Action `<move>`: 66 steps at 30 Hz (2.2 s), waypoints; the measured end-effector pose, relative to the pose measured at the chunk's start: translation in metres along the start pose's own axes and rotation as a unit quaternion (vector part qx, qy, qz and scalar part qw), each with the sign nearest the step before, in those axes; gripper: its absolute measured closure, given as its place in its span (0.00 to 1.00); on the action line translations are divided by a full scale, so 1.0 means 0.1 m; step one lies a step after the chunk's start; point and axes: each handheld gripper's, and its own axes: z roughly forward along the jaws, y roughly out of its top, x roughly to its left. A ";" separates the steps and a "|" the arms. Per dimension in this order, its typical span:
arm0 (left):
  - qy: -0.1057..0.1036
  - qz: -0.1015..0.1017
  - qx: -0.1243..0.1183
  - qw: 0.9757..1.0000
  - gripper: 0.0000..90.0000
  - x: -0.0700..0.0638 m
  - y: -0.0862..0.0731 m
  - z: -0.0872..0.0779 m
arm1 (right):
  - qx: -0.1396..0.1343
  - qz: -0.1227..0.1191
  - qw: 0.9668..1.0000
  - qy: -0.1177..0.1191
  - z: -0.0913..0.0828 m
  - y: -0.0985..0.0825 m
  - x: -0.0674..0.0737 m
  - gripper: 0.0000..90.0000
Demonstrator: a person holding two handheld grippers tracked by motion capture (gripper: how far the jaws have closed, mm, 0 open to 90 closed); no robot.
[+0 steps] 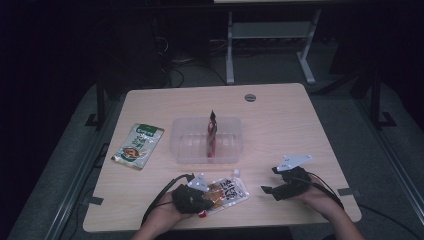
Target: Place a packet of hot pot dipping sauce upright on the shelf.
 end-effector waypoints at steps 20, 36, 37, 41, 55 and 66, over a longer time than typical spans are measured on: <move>0.067 -0.027 -0.031 0.997 1.00 0.25 -0.10 -0.31 | 0.017 0.039 0.998 0.043 -0.02 0.06 0.05 0.20; 0.054 -0.025 0.010 0.998 1.00 0.32 -0.15 -0.15 | 0.022 0.053 0.996 0.072 0.05 0.10 0.12 0.22; 0.052 -0.024 0.009 0.998 1.00 0.31 -0.14 -0.14 | 0.021 0.052 0.996 0.073 0.06 0.10 0.12 0.23; 0.040 -0.018 0.007 0.999 1.00 0.26 -0.11 -0.09 | 0.022 0.053 0.995 0.084 0.09 0.12 0.14 0.23; 0.030 -0.016 0.010 0.999 1.00 0.24 -0.09 -0.08 | 0.027 0.059 0.992 0.105 0.28 0.31 0.19 0.26; 0.030 -0.013 0.012 0.999 1.00 0.24 -0.09 -0.08 | 0.039 0.052 0.992 0.109 0.41 0.38 0.23 0.31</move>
